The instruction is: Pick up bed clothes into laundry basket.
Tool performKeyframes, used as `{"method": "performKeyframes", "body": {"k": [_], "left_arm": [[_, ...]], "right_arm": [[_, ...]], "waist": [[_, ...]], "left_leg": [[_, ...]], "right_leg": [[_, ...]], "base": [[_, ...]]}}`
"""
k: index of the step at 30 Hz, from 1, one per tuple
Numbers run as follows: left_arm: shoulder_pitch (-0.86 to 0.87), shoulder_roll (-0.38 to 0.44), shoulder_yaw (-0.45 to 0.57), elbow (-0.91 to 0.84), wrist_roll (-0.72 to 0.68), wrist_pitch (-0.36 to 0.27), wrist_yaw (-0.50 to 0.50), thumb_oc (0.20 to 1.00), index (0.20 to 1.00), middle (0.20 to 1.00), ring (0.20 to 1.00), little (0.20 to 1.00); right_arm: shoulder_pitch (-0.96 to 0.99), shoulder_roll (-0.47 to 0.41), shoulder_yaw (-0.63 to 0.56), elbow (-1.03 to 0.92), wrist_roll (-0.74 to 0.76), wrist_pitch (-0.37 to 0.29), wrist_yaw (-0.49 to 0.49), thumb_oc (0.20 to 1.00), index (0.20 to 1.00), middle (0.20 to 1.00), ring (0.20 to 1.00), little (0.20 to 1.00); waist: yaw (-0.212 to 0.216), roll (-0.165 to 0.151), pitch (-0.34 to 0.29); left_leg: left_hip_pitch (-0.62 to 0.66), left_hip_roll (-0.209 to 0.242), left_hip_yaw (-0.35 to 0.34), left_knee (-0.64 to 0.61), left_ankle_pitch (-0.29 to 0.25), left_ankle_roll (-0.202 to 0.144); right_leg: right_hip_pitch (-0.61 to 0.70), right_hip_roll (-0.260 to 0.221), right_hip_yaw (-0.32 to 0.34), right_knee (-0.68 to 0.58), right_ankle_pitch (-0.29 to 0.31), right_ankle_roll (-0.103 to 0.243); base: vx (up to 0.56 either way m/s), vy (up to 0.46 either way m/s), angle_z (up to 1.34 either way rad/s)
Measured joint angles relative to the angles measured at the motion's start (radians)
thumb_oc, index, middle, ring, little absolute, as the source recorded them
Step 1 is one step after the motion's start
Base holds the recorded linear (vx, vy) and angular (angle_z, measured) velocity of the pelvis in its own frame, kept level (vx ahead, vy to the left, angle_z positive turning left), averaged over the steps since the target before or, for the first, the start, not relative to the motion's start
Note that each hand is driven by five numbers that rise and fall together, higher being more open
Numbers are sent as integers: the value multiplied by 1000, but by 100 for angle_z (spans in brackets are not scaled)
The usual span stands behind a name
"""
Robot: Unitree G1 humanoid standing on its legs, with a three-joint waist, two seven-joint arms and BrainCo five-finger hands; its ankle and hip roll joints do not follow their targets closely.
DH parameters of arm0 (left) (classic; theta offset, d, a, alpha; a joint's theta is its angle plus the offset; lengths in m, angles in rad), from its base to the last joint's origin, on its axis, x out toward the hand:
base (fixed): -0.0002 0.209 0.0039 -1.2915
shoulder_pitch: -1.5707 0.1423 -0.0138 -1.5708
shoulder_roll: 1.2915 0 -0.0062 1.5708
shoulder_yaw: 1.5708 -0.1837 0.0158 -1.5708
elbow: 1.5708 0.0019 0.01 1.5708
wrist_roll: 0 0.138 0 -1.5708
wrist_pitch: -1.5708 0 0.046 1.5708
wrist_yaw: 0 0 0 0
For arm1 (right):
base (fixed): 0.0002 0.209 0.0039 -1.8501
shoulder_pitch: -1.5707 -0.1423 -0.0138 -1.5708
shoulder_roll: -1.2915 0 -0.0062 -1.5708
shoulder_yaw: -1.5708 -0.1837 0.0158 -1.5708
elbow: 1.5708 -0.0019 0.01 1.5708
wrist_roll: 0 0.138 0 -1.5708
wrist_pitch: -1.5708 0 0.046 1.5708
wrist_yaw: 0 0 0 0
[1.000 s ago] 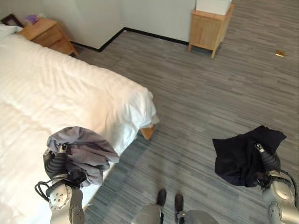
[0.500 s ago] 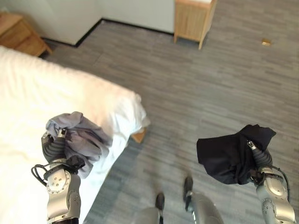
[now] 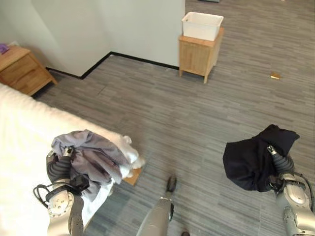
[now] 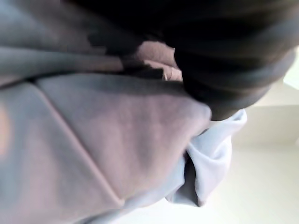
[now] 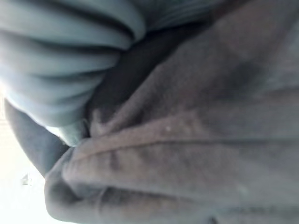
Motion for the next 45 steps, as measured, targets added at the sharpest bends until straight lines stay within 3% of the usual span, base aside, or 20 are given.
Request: {"method": "performKeyframes", "body": {"k": [3, 8, 12, 17, 20, 21, 25, 26, 27, 28, 29, 32, 33, 34, 35, 36, 38, 40, 42, 45], "left_arm": [[4, -53, 21, -5, 2, 13, 6, 200, 200, 200, 200, 200], [-19, -41, 4, 4, 2, 13, 2, 200, 200, 200, 200, 200], [-103, -41, -35, 9, 2, 11, -7, 200, 200, 200, 200, 200], [-85, -43, 1, 52, 2, 11, -2, 200, 200, 200, 200, 200], [-23, -50, 4, 81, 2, 27, -3, 200, 200, 200, 200, 200], [-14, -78, 1, 97, 2, 28, -3, 200, 200, 200, 200, 200], [-45, -77, -22, 58, 2, 28, -3, 200, 200, 200, 200, 200], [-72, -70, -83, 34, -4, 28, 3, 200, 200, 200, 200, 200], [-84, -39, -169, -49, -6, 24, -2, 200, 200, 200, 200, 200], [-58, -83, -195, -71, -8, 5, -35, 200, 200, 200, 200, 200], [-33, -71, -107, 18, -10, 34, -28, 200, 200, 200, 200, 200], [23, -67, 47, 76, -8, 26, -4, 200, 200, 200, 200, 200], [54, -74, 63, 83, -7, 30, -3, 200, 200, 200, 200, 200], [71, -92, 45, 85, -6, 30, -8, 200, 200, 200, 200, 200], [56, -91, 36, 79, -4, 30, -9, 200, 200, 200, 200, 200], [15, -89, 33, 76, -3, 32, -8, 200, 200, 200, 200, 200], [-53, -41, 45, 95, -1, 26, -3, 200, 200, 200, 200, 200], [-100, -29, -9, 121, -1, 27, -6, 200, 200, 200, 200, 200], [-121, -8, -33, 121, -1, 27, -18, 200, 200, 200, 200, 200], [-83, -42, -50, 86, -1, 28, -8, 200, 200, 200, 200, 200]], "right_arm": [[-4, 29, 59, -52, -21, 30, 5, 200, 200, 200, 200, 200], [-10, 53, 101, -77, -51, 21, 31, 200, 200, 200, 200, 200], [13, 55, 78, -48, -59, 40, 40, 200, 200, 200, 200, 200], [14, 64, 64, -17, -56, 38, 32, 200, 200, 200, 200, 200], [41, 72, 55, -4, -56, 35, 27, 200, 200, 200, 200, 200], [35, 60, 43, 13, -56, 35, 23, 200, 200, 200, 200, 200], [-62, 51, 44, 32, -55, 31, 24, 200, 200, 200, 200, 200], [-60, 50, 39, 36, -46, 12, 18, 200, 200, 200, 200, 200], [-23, 46, 30, 40, -39, 2, 4, 200, 200, 200, 200, 200], [-10, 48, -37, 62, -39, 17, 8, 200, 200, 200, 200, 200], [-12, 59, -49, 41, -39, 31, -3, 200, 200, 200, 200, 200], [-1, -9, -12, -3, -41, 25, -24, 200, 200, 200, 200, 200], [12, -42, 48, 15, -51, 31, 7, 200, 200, 200, 200, 200], [6, -22, 90, 13, -60, 44, 30, 200, 200, 200, 200, 200], [0, -2, 110, 11, -60, 43, 50, 200, 200, 200, 200, 200], [-14, -1, 116, 2, -61, 45, 52, 200, 200, 200, 200, 200], [-65, 75, 139, -45, -63, 39, 45, 200, 200, 200, 200, 200], [-66, 68, 152, -74, -70, 33, 56, 200, 200, 200, 200, 200], [-14, 57, 141, -61, -79, 36, 51, 200, 200, 200, 200, 200], [93, 49, 43, -27, -79, 41, 38, 200, 200, 200, 200, 200]], "waist": [[31, 15, -44], [8, 30, -73], [-73, 85, -31], [-96, 58, -11], [-86, -9, -34], [-86, 19, -34], [-83, 71, 2], [-63, 61, 6], [-28, -9, 32], [8, -9, 46], [40, -8, 61], [77, 60, 54], [91, 27, 28], [92, 68, -56], [97, 36, -60], [85, 12, -62], [70, -18, -56], [22, 39, -16], [-41, 53, -7], [-70, 22, 10]], "left_leg": [[199, -6, 64, 32, 72, 81], [403, -44, 78, -70, 25, 166], [538, -15, -29, -108, 27, 77], [680, -9, -68, -108, -133, 28], [765, -88, -54, -16, -176, -36], [772, -81, -71, 46, -206, -70], [613, 177, -63, 87, -224, -81], [476, 160, -35, 330, -237, -115], [258, 102, -27, 718, -122, -253], [-28, 73, -16, 1050, 17, -164], [-191, 67, 43, 745, 16, -101], [-161, 92, 71, -76, -45, -96], [-89, 39, 94, -47, -62, -74], [66, 18, 152, 88, 76, 94], [127, -11, 147, 71, 122, 132], [181, -47, 134, 64, 81, 114], [320, -71, 138, -31, 41, 121], [436, -52, 72, -47, -13, 135], [529, -44, -44, -96, -54, 65], [686, -62, -162, -41, -113, 8]], "right_leg": [[23, -32, 96, 321, -25, 35], [-375, -250, -125, 1015, 78, 38], [-601, -200, -145, 721, -5, 33], [-668, -81, -98, 149, 167, 43], [-563, -63, -75, 22, 370, -157], [-544, -59, -57, 41, 430, -153], [-422, 6, -101, 127, 224, -73], [-474, -34, -183, 340, 119, -124], [-509, -97, -212, 594, -44, -200], [-421, -96, -199, 500, -139, -133], [-342, -93, -170, 398, -137, -167], [17, -38, -138, 66, -94, -9], [114, -79, -116, 13, -102, 11], [151, -85, -50, 191, -127, 47], [133, -140, -41, 279, -166, 54], [88, -178, -39, 298, -79, 80], [-219, -313, -110, 944, 86, 82], [-488, -310, -115, 1118, 57, 78], [-663, -213, -28, 690, 29, 74], [-545, -17, 115, 97, 248, -41]], "base": [[639, 421, -102], [333, 267, -51], [324, -7, 73], [411, -81, 52], [370, -126, 29], [337, -149, 18], [510, -318, -22], [533, -450, 9], [386, -174, 17], [579, -61, -30], [682, 12, -74], [959, 228, -83], [642, 260, -81], [598, 327, -89], [546, 334, -60], [561, 428, -28], [372, 299, -33], [365, -5, 36], [331, -156, 147], [287, -180, 169]]}}
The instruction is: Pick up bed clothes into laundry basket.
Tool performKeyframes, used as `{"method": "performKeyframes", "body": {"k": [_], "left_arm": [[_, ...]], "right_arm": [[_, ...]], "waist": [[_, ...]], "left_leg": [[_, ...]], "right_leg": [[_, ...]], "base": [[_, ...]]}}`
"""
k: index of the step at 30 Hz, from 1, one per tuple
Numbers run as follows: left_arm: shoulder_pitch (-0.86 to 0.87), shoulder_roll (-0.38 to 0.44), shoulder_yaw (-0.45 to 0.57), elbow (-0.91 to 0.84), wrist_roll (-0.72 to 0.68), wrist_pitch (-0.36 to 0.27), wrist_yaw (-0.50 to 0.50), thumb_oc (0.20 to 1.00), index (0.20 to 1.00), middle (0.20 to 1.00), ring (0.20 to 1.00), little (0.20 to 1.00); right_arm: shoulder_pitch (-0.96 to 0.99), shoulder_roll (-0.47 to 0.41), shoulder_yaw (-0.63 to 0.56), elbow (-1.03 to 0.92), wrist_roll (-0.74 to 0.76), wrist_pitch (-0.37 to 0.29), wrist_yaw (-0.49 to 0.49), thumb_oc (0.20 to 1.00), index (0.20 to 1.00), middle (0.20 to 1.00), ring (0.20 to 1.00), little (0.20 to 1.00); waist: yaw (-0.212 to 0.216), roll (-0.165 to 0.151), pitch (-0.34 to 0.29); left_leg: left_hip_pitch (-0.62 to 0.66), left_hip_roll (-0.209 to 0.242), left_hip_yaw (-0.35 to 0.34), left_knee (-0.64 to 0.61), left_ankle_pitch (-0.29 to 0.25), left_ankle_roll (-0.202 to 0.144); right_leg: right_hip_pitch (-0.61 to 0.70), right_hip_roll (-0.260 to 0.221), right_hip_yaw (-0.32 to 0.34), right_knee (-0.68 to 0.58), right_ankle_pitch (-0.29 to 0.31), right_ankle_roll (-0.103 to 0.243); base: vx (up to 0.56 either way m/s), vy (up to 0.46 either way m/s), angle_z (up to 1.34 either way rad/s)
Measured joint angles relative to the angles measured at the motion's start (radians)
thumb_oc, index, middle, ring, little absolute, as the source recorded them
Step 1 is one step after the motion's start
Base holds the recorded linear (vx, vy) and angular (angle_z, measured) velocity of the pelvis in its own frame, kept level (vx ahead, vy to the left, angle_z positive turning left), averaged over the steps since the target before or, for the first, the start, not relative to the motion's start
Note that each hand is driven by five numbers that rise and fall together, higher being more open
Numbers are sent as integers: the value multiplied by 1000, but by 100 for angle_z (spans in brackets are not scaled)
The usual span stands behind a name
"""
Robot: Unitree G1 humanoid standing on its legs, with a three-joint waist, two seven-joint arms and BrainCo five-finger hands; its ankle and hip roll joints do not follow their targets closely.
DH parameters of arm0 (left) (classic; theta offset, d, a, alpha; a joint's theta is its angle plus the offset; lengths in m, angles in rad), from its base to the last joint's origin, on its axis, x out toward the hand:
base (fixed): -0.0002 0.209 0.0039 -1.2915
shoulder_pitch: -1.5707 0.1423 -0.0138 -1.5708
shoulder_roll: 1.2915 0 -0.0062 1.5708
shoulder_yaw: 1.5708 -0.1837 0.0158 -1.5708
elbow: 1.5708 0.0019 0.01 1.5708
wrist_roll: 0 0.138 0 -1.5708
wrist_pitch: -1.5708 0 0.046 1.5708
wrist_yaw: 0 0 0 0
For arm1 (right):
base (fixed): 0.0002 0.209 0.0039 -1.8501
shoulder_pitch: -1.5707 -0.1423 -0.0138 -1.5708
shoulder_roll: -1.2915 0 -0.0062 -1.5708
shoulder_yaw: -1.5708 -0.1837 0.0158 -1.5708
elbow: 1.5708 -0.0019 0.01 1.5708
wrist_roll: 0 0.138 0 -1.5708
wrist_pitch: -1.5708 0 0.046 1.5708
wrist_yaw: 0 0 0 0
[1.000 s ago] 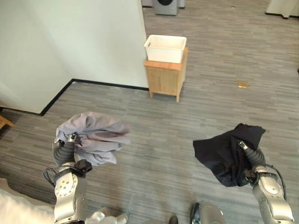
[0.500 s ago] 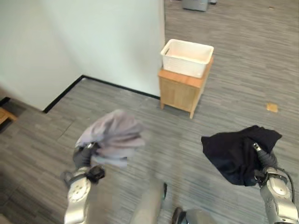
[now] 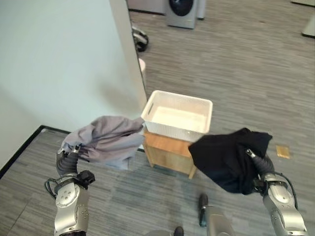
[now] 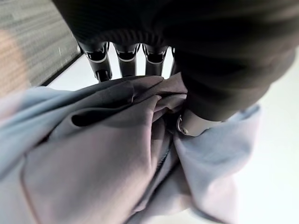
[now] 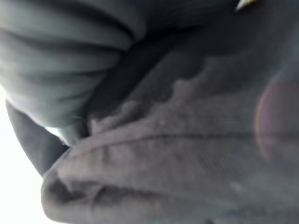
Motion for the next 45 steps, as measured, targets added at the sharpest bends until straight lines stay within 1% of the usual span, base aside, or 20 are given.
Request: {"method": "performKeyframes", "body": {"k": [1, 2, 3, 4, 6, 7, 8, 9, 10, 11, 12, 14, 16, 19, 20, 23, 29, 33, 41, 45], "left_arm": [[1, 9, -30, 4, 0, 8, -5, 200, 200, 200, 200, 200], [23, -40, -33, 7, -1, 8, -16, 200, 200, 200, 200, 200], [83, -56, -30, -29, -2, 5, -18, 200, 200, 200, 200, 200], [102, -46, -9, -48, -3, 5, -18, 200, 200, 200, 200, 200], [89, -45, 18, -46, -7, 9, -12, 200, 200, 200, 200, 200], [87, -42, 15, -45, -7, 9, -13, 200, 200, 200, 200, 200], [86, -42, 8, -45, -8, 9, -14, 200, 200, 200, 200, 200], [86, -46, -2, -47, -8, 9, -15, 200, 200, 200, 200, 200], [80, -43, -4, -53, -8, 6, -16, 200, 200, 200, 200, 200], [80, -27, -6, -54, -8, 6, -16, 200, 200, 200, 200, 200], [80, -17, -5, -52, -8, 6, -16, 200, 200, 200, 200, 200], [78, -16, -6, -50, -10, 7, -18, 200, 200, 200, 200, 200], [76, -15, -18, -43, -41, 7, -28, 200, 200, 200, 200, 200], [73, -12, -44, -40, -47, 7, -45, 200, 200, 200, 200, 200], [71, -9, -45, -40, -47, 7, -50, 200, 200, 200, 200, 200], [67, 2, -44, -35, -47, 8, -57, 200, 200, 200, 200, 200], [63, 15, -45, -16, -47, 9, -60, 200, 200, 200, 200, 200], [65, 15, -47, -16, -47, 13, -61, 200, 200, 200, 200, 200], [69, 15, -60, -16, -47, 24, -61, 200, 200, 200, 200, 200], [63, 15, -64, -16, -47, 29, -68, 200, 200, 200, 200, 200]], "right_arm": [[46, 11, -32, 2, 0, 0, 0, 200, 200, 200, 200, 200], [43, -9, -55, 48, 0, 7, -4, 200, 200, 200, 200, 200], [-12, -17, -54, 70, 0, 26, -7, 200, 200, 200, 200, 200], [-83, -25, -54, 60, 0, 25, -4, 200, 200, 200, 200, 200], [-193, -41, -54, 54, 1, 25, -6, 200, 200, 200, 200, 200], [-247, -47, -49, 47, 1, 23, -13, 200, 200, 200, 200, 200], [-268, -59, -48, 40, 2, 11, -15, 200, 200, 200, 200, 200], [-275, -77, -50, 38, 2, -4, -17, 200, 200, 200, 200, 200], [-295, -105, -50, 32, 2, -12, -19, 200, 200, 200, 200, 200], [-304, -114, -36, 31, 2, -9, -20, 200, 200, 200, 200, 200], [-306, -128, -28, 28, 2, -10, -17, 200, 200, 200, 200, 200], [-326, -197, -15, 26, 15, -9, -11, 200, 200, 200, 200, 200], [-340, -221, 7, 22, 33, -7, 0, 200, 200, 200, 200, 200], [-376, -308, 98, 61, 41, -4, 23, 200, 200, 200, 200, 200], [-395, -314, 103, 84, 41, -4, 32, 200, 200, 200, 200, 200], [-419, -314, 105, 121, 54, -3, 31, 200, 200, 200, 200, 200], [-436, -315, 174, 136, 71, 4, 66, 200, 200, 200, 200, 200], [-436, -289, 181, 136, 69, 14, 80, 200, 200, 200, 200, 200], [-379, -239, 221, 140, 55, 48, 112, 200, 200, 200, 200, 200], [-383, -218, 240, 222, 0, 51, 117, 200, 200, 200, 200, 200]], "waist": [[0, -38, -7], [7, -46, -12], [37, -51, -56], [54, -58, -53], [63, -66, -45], [74, -72, -39], [84, -59, -41], [90, -18, -52], [104, 35, -50], [116, 9, -58], [116, -8, -61], [128, -5, -59], [142, -14, -56], [143, -26, -50], [144, -32, -46], [149, -41, -42], [168, -39, -33], [175, -34, -10], [182, -23, -3], [186, -22, -3]], "left_leg": [[8, -49, -15, 71, -12, -19], [-1, -72, -8, 167, -48, -37], [-78, -66, 19, 194, -86, 9], [-153, -39, 26, 172, -87, 10], [-253, 6, 8, 169, -85, 13], [-276, 14, -16, 146, -75, 14], [-276, 35, -19, 88, -36, 9], [-287, 96, -12, 42, 4, 37], [-286, 172, 25, 28, 56, -54], [-267, 159, 37, 5, 54, -47], [-244, 147, 25, -13, 53, -53], [-225, 155, 10, -43, 78, -56], [-205, 147, 15, -43, 79, -56], [-183, 134, 8, -41, 79, -56], [-176, 131, 5, -46, 79, -56], [-158, 133, -10, -81, 79, -56], [-154, 132, -16, -104, 79, -56], [-155, 132, -15, -110, 79, -55], [-167, 126, -18, -111, 82, -51], [-167, 125, -18, -109, 84, -49]], "right_leg": [[77, -3, 51, -70, 83, -65], [120, -29, 102, -75, 219, -45], [129, -31, 124, -114, 216, -43], [139, -36, 125, -150, 223, -29], [162, -29, 125, -168, 198, 13], [191, -30, 123, -169, 156, 47], [214, -30, 85, -173, 107, 70], [230, -13, 10, -156, 71, 88], [206, 9, -49, -26, 30, 39], [173, -28, -51, 73, -49, 41], [165, -34, -59, 72, -77, 39], [201, -31, -70, 23, -67, 49], [244, -36, -62, -19, -50, 41], [310, -51, -71, -100, -27, 49], [325, -53, -72, -119, -22, 51], [350, -54, -76, -167, -8, 57], [346, -58, -85, -168, -8, 65], [341, -60, -88, -171, -3, 72], [328, -65, -88, -167, -1, 74], [330, -65, -89, -168, -1, 74]], "base": [[142, -91, 166], [94, -39, 88], [80, -26, 34], [97, -22, 3], [85, -16, 12], [57, -16, -2], [59, -16, -4], [53, -15, -5], [52, -10, -19], [45, -3, -15], [42, -3, -1], [32, -7, 8], [69, -28, -7], [43, -12, 2], [26, -4, 5], [35, -1, 9], [30, 9, 5], [5, 3, 3], [15, 1, 0], [-8, -1, 0]]}}
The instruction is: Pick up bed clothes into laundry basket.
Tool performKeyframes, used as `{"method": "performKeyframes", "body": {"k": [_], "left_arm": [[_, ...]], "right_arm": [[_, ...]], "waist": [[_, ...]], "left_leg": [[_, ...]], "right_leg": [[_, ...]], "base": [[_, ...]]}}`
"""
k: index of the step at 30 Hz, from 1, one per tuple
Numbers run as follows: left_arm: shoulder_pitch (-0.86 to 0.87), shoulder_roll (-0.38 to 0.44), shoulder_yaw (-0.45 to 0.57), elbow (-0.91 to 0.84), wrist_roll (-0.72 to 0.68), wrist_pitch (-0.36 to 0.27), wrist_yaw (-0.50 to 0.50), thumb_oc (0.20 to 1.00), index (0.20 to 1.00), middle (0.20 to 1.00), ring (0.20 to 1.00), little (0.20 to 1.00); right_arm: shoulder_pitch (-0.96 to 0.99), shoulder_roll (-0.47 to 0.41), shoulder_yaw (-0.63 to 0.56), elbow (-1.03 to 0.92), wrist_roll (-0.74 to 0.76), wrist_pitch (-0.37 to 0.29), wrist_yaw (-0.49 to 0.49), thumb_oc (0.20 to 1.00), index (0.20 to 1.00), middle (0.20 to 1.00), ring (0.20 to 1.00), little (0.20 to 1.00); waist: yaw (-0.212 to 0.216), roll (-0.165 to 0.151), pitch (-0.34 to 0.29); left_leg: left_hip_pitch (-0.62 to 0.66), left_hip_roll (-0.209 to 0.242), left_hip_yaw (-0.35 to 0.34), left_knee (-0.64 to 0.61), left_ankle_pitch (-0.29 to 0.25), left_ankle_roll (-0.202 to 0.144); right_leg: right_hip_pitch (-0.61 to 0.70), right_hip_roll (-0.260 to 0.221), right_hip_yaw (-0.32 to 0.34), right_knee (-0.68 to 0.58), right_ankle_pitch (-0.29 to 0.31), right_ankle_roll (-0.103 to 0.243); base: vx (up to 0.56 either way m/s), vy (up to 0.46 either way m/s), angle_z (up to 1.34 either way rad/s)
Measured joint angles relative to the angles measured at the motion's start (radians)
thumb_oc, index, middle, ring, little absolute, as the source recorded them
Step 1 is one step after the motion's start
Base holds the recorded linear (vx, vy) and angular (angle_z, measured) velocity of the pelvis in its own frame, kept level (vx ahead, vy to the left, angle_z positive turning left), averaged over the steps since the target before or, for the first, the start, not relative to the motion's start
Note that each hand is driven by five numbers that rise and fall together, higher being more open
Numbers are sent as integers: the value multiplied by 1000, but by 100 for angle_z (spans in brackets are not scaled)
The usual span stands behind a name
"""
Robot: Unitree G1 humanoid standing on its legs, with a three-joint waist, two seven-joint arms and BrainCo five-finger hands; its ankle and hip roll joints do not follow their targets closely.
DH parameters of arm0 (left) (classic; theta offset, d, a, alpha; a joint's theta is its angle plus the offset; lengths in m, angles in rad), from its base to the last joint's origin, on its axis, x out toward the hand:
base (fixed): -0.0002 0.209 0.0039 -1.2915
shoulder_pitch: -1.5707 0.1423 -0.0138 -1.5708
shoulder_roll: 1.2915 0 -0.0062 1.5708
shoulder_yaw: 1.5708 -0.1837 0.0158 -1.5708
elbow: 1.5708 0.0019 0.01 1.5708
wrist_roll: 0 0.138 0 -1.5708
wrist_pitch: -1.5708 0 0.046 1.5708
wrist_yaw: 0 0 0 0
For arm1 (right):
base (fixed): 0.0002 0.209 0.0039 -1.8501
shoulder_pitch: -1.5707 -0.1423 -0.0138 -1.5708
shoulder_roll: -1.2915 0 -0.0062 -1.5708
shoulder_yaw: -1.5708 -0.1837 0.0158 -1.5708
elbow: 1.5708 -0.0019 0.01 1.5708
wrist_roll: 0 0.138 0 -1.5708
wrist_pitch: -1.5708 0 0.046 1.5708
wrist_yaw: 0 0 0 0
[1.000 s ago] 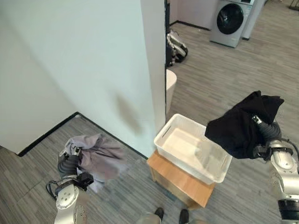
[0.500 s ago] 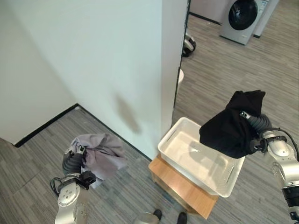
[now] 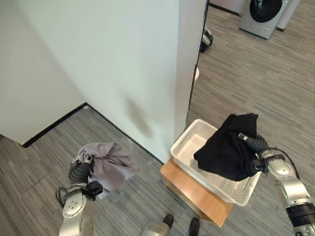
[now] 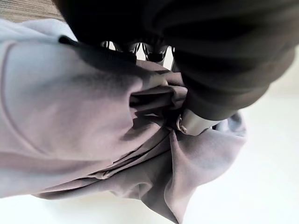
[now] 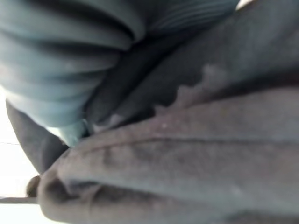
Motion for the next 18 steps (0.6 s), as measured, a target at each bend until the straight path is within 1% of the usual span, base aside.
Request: {"method": "performKeyframes", "body": {"k": [1, 4, 6, 7, 8, 10, 11, 12, 13, 14, 15, 18], "left_arm": [[-3, 0, 0, 0, 0, 0, -5, 200, 200, 200, 200, 200], [-9, 1, -3, 2, 0, 0, -9, 200, 200, 200, 200, 200], [-14, 8, -8, 10, -2, 0, -11, 200, 200, 200, 200, 200], [-17, 17, -15, 18, -3, 1, -11, 200, 200, 200, 200, 200], [-14, 23, -20, 18, -7, 1, -11, 200, 200, 200, 200, 200], [-14, 28, -25, 18, -40, 1, -11, 200, 200, 200, 200, 200], [-14, 31, -29, 18, -40, 1, -11, 200, 200, 200, 200, 200], [-14, 31, -28, 19, -40, 1, -11, 200, 200, 200, 200, 200], [-14, 33, -30, 24, -40, 1, -11, 200, 200, 200, 200, 200], [-17, 40, -39, 37, -41, 1, -12, 200, 200, 200, 200, 200], [-16, 43, -42, 45, -41, 1, -14, 200, 200, 200, 200, 200], [-11, 44, -39, 48, -42, 2, -14, 200, 200, 200, 200, 200]], "right_arm": [[-2, 0, 15, 47, -21, 23, 1, 200, 200, 200, 200, 200], [-23, -8, 40, 117, -53, 26, 9, 200, 200, 200, 200, 200], [-62, -50, 97, 200, -103, 39, 43, 200, 200, 200, 200, 200], [-89, -68, 120, 236, -125, 47, 44, 200, 200, 200, 200, 200], [-112, -77, 128, 263, -148, 59, 44, 200, 200, 200, 200, 200], [-175, -91, 136, 357, -179, 61, 40, 200, 200, 200, 200, 200], [-182, -101, 136, 366, -185, 64, 39, 730, 730, 730, 730, 730], [-189, -107, 141, 372, -188, 65, 42, 1000, 1000, 1000, 1000, 1000], [-215, -118, 178, 391, -204, 68, 49, 1000, 1000, 1000, 1000, 1000], [-239, -157, 246, 380, -220, 75, 79, 1000, 1000, 1000, 1000, 1000], [-253, -181, 269, 366, -228, 74, 91, 1000, 1000, 1000, 1000, 1000], [-252, -202, 241, 306, -261, 72, 112, 1000, 1000, 1000, 1000, 1000]], "waist": [[2, 1, 0], [7, 1, 1], [13, 2, 1], [14, 3, 2], [19, 3, 3], [23, 0, 4], [31, -1, 13], [37, -3, 17], [39, -6, 19], [40, -10, 21], [40, -13, 22], [43, -26, 30]], "left_leg": [[-1, 0, -2, 0, 0, 0], [-3, 0, -10, 1, 0, 1], [-12, 0, -20, 1, 5, 6], [-13, 0, -22, 1, 5, 7], [-14, 0, -22, 1, 6, 7], [-27, 0, -21, 2, 7, 7], [-28, 0, -22, 1, 9, 8], [-28, 0, -21, 1, 9, 7], [-29, 0, -22, 1, 9, 7], [-30, 0, -23, 1, 9, 7], [-32, 0, -23, 1, 9, 7], [-36, -1, -22, 1, 9, 8]], "right_leg": [[0, 0, -3, -1, 0, 0], [1, 0, -10, -3, 0, 0], [-5, -1, -19, -4, 1, 2], [-5, -1, -20, -4, 2, 2], [-8, -1, -21, -4, 2, 3], [-21, -1, -19, -4, 5, 4], [-22, -1, -20, -4, 5, 3], [-23, 0, -20, -4, 6, 3], [-22, 0, -22, -4, 6, 3], [-24, 0, -23, -4, 6, 3], [-25, 0, -23, -4, 6, 3], [-33, 0, -21, -4, 6, 3]], "base": [[0, 0, 0], [-27, -3, 8], [-51, -8, 15], [-42, -8, 5], [0, 0, 0], [0, 0, 0], [0, 0, 0], [0, 0, 0], [0, 0, 0], [0, 0, 0], [0, 0, 0], [0, 0, 0]]}}
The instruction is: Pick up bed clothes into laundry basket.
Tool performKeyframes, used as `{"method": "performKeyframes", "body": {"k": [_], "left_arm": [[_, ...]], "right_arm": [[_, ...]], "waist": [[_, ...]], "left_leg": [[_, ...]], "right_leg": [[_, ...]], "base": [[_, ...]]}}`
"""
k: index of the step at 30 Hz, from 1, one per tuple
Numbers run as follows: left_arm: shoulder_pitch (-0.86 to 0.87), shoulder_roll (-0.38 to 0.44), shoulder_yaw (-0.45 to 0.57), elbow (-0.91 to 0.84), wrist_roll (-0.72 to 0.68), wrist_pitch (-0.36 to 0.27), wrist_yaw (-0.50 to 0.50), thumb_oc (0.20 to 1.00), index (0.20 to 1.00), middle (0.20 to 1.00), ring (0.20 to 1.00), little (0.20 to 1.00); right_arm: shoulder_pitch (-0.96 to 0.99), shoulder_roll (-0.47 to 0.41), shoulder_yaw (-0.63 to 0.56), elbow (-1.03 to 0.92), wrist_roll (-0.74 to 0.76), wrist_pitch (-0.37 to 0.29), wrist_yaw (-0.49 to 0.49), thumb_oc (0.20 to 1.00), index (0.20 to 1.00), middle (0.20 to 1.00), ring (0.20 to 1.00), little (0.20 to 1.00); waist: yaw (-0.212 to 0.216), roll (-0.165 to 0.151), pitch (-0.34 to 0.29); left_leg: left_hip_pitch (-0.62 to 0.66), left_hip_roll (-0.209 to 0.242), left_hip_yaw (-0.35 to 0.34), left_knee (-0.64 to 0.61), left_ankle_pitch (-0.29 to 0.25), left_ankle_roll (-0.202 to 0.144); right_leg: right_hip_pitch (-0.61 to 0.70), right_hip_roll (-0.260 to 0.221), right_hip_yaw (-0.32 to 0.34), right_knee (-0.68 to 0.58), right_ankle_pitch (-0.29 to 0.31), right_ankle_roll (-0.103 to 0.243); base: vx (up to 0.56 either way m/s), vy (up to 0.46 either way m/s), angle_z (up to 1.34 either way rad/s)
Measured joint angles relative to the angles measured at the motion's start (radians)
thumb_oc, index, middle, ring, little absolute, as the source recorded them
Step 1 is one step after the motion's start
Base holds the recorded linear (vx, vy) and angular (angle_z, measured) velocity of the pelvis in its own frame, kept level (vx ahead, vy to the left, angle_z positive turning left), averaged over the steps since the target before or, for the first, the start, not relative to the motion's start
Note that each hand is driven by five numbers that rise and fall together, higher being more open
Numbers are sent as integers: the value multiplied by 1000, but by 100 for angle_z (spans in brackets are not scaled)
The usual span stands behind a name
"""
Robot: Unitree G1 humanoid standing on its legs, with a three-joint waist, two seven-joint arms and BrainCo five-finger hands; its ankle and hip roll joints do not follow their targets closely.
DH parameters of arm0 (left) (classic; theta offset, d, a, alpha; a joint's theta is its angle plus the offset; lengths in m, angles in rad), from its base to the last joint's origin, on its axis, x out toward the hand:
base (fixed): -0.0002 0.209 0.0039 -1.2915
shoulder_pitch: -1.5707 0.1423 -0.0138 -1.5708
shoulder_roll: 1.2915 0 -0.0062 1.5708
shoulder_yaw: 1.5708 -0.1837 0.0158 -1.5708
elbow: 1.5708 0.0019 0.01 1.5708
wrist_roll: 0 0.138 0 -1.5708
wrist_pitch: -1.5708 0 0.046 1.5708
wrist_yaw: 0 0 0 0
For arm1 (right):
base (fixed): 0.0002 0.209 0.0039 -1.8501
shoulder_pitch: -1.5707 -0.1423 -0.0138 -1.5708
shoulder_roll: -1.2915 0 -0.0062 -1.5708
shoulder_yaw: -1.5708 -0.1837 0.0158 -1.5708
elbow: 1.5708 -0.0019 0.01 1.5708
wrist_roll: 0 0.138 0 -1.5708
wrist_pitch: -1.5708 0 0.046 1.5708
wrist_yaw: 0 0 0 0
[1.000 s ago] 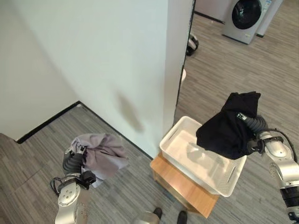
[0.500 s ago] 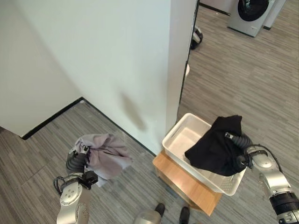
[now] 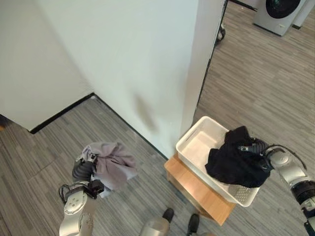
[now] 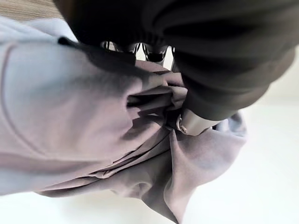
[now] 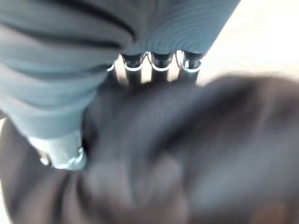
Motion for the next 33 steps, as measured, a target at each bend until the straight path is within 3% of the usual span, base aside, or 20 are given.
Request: {"method": "performKeyframes", "body": {"k": [8, 12, 13, 16, 18, 21, 24, 25, 26, 29, 33], "left_arm": [[-7, 8, 3, -2, 1, 2, 0, 200, 200, 200, 200, 200], [-7, 62, 23, -21, 1, 9, 0, 200, 200, 200, 200, 200], [-7, 79, 23, -32, 2, 11, -1, 200, 200, 200, 200, 200], [-57, 230, 25, -47, 6, 21, -15, 200, 200, 200, 200, 200], [-93, 266, 44, -55, 6, 16, -19, 200, 200, 200, 200, 200], [-198, 353, -13, -110, 5, 13, -37, 200, 200, 200, 200, 200], [-257, 361, -57, -130, 5, 13, -54, 200, 200, 200, 200, 200], [-289, 384, -126, -139, 3, 24, -57, 200, 200, 200, 200, 200], [-304, 458, -216, -184, 5, 35, -86, 200, 200, 200, 200, 200], [-368, 426, -285, -206, 2, 49, -128, 200, 200, 200, 200, 200], [-383, 429, -309, -209, 1, 63, -152, 200, 200, 200, 200, 200]], "right_arm": [[36, 0, -41, -92, -32, -1, 16, 1000, 1000, 1000, 1000, 1000], [81, 0, -77, -162, -32, -1, 20, 1000, 1000, 1000, 1000, 1000], [88, 0, -85, -174, -32, -1, 21, 1000, 1000, 1000, 1000, 1000], [102, 5, -118, -227, -19, -3, 20, 1000, 1000, 1000, 1000, 1000], [104, 5, -121, -250, -11, -5, 21, 1000, 1000, 1000, 1000, 1000], [153, 69, -208, -347, 46, -16, 3, 1000, 1000, 1000, 1000, 1000], [175, 113, -227, -385, 68, -20, -7, 1000, 1000, 1000, 1000, 1000], [215, 147, -282, -433, 90, -19, -26, 1000, 1000, 1000, 1000, 1000], [244, 207, -341, -475, 106, -31, -50, 1000, 1000, 1000, 1000, 1000], [265, 193, -348, -524, 118, -35, -80, 1000, 1000, 1000, 1000, 1000], [290, 173, -388, -573, 144, -53, -117, 1000, 1000, 1000, 1000, 1000]], "waist": [[-13, -5, 3], [-23, -1, 6], [-25, 0, 6], [-38, 11, 10], [-43, 21, 9], [-74, 43, 7], [-110, 64, 2], [-125, 70, 2], [-123, 79, 0], [-202, 105, -15], [-261, 117, -23]], "left_leg": [[1, -5, 9, 0, 0, 0], [7, -3, 20, -1, 0, 0], [9, -2, 23, -1, 0, 0], [15, 1, 27, -2, 0, 0], [20, 1, 30, -1, 0, 0], [31, -1, 33, -2, 1, 2], [40, -3, 44, -2, 2, 3], [43, -2, 52, -5, 2, 3], [43, -2, 60, -5, 2, 3], [47, -6, 85, -5, 2, 4], [57, -4, 109, -5, 2, 4]], "right_leg": [[-2, -5, 11, 0, 1, 2], [0, -3, 17, 0, 2, 2], [1, -3, 18, 0, 2, 2], [5, -1, 26, 0, 5, 1], [12, -1, 29, 2, 7, 1], [20, -3, 34, 0, 9, 2], [24, -4, 43, 3, 12, 4], [25, -5, 53, 0, 9, 5], [22, -5, 61, 2, 11, 5], [17, -6, 88, 5, 18, 11], [17, -3, 123, 5, 26, 12]], "base": [[0, 5, -3], [8, 4, -5], [0, 0, 0], [1, 2, -6], [3, -3, -4], [-1, 1, -1], [-15, 8, -9], [4, 1, -18], [3, 10, -33], [-5, 0, -25], [-1, -5, -28]]}}
